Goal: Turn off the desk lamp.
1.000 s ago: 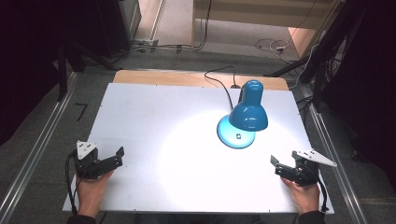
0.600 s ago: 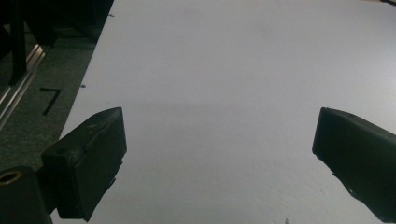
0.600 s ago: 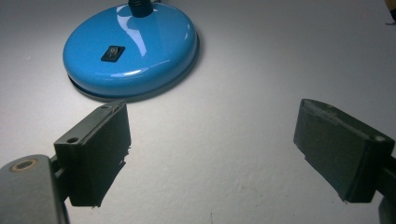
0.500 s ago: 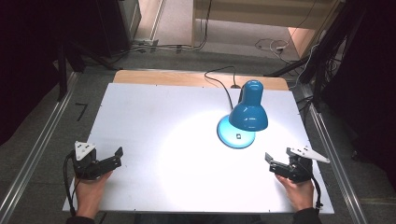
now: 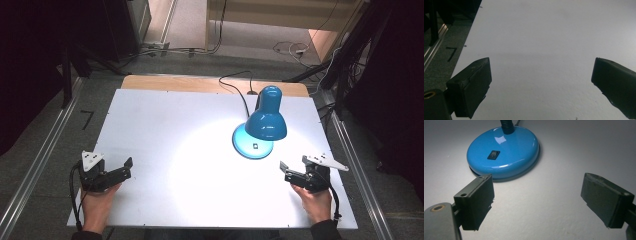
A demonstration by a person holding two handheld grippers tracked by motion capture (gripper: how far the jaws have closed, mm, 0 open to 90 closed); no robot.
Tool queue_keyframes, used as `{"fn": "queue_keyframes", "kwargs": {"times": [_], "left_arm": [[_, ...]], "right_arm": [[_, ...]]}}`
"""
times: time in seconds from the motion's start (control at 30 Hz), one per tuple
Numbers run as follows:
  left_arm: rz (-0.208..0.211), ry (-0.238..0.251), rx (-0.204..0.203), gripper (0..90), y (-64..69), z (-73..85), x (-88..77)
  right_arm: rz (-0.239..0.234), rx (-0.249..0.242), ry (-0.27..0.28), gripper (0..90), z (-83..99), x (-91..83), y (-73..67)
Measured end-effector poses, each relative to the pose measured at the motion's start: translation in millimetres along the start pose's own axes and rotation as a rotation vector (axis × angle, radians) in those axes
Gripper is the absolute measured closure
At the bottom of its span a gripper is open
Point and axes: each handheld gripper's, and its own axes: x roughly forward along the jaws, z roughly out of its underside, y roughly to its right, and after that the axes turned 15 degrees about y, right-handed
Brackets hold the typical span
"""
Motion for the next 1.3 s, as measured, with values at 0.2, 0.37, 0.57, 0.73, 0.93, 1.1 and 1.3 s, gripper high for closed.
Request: {"fn": "queue_keyframes", "kwargs": {"times": [0.2, 0.37, 0.57, 0.73, 0.93, 1.1, 1.3], "left_arm": [[0.001, 0.002, -0.003, 3.3, -0.8, -0.3, -0.3], [0.003, 0.004, -0.004, 3.3, -1.1, -0.5, -0.7], [0.000, 0.006, -0.006, 3.3, -1.5, -0.9, -0.9], [0.002, 0.006, -0.006, 3.3, -1.4, -0.9, -0.7], [0.003, 0.006, -0.007, 3.3, -1.9, -0.9, -0.8], [0.001, 0.008, -0.011, 3.3, -2.0, -1.0, -0.9], [0.001, 0.004, -0.011, 3.3, -2.7, -1.0, -0.7]], "right_arm": [[-0.009, -0.003, 0.000, 10.2, -0.9, 4.3, -4.1], [-0.017, 0.005, 0.000, 9.6, -2.2, 7.1, -7.4], [-0.027, 0.006, -0.002, 8.7, -5.0, 9.4, -10.2], [-0.023, 0.010, 0.005, 8.2, -6.0, 13.9, -12.6], [-0.044, 0.003, 0.004, 8.5, -8.2, 18.8, -18.2], [-0.044, 0.004, 0.003, 8.5, -8.5, 21.4, -20.3], [-0.038, 0.002, -0.002, 8.7, -8.3, 25.1, -22.5]]}}
